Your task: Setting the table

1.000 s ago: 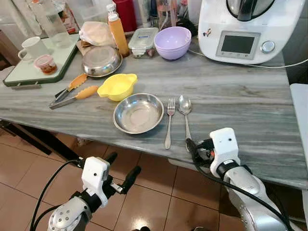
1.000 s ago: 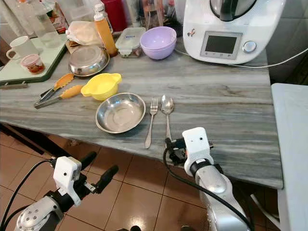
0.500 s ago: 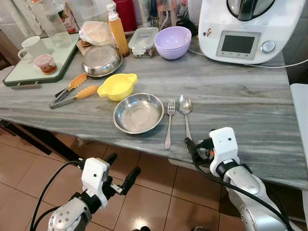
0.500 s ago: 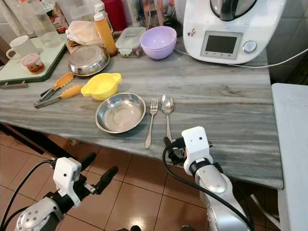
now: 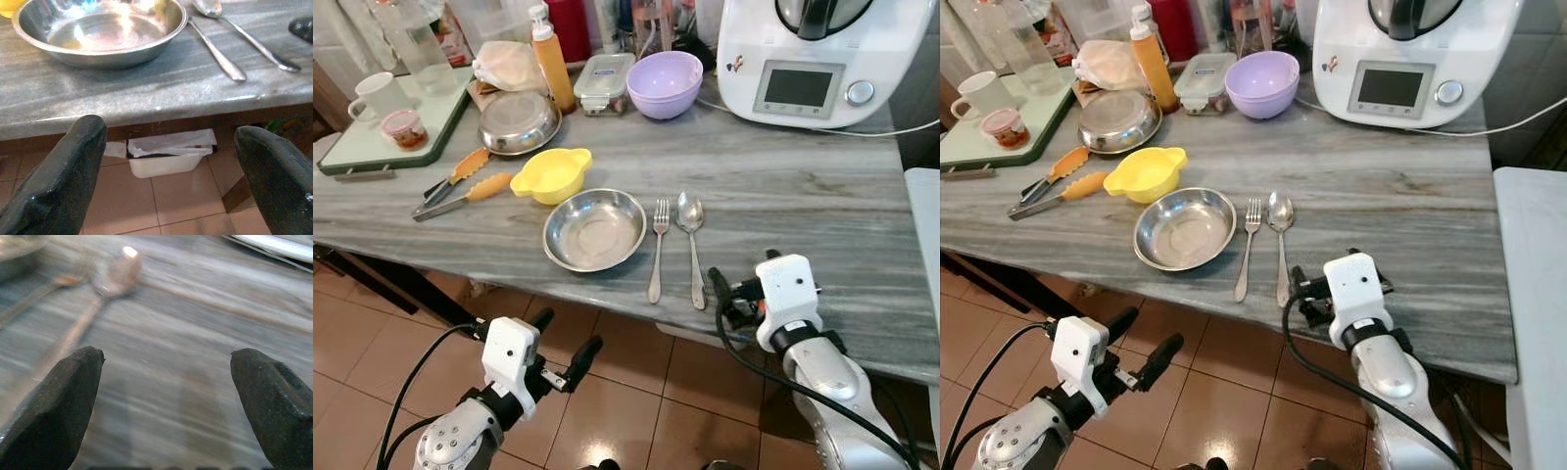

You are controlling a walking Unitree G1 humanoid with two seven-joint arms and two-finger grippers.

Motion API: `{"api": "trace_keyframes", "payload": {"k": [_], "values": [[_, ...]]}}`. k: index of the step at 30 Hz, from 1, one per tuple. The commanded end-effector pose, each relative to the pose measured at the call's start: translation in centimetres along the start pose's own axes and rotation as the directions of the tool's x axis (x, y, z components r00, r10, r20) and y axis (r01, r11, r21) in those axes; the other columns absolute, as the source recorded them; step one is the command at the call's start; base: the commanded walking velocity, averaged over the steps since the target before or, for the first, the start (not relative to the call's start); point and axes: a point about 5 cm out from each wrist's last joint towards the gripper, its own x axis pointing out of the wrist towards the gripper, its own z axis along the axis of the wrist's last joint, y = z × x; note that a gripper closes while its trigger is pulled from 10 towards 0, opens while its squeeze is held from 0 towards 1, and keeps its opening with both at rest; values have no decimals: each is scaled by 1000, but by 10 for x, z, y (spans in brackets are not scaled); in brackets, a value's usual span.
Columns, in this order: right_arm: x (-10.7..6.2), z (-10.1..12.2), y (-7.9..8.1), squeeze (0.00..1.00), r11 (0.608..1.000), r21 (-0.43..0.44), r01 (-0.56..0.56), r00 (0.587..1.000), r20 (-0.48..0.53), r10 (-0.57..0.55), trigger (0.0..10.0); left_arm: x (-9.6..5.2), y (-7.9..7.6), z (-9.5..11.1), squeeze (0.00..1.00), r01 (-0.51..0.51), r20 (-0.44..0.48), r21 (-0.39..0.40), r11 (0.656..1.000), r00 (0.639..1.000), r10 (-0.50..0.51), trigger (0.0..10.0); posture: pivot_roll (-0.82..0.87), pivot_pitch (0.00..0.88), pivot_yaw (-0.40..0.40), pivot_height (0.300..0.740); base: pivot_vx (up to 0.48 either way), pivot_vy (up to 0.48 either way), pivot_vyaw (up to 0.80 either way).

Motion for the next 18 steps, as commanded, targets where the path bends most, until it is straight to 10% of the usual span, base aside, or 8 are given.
{"api": "trace_keyframes", "payload": {"k": [1, 18], "values": [[-1, -4, 1, 1000, 1000, -4, 2, 1000, -10, -2, 10000, -3, 2, 3, 0, -1, 5, 9, 1000, 1000, 1, 10000, -162, 181, 159, 740, 0, 0, 0], [16, -24, -4, 1000, 999, -25, 33, 995, -89, -35, 10000, -9, -18, 9, 0, 181, 28, -111, 977, 983, -179, 10000, -157, 180, 153, 740, 0, 0, 0]]}}
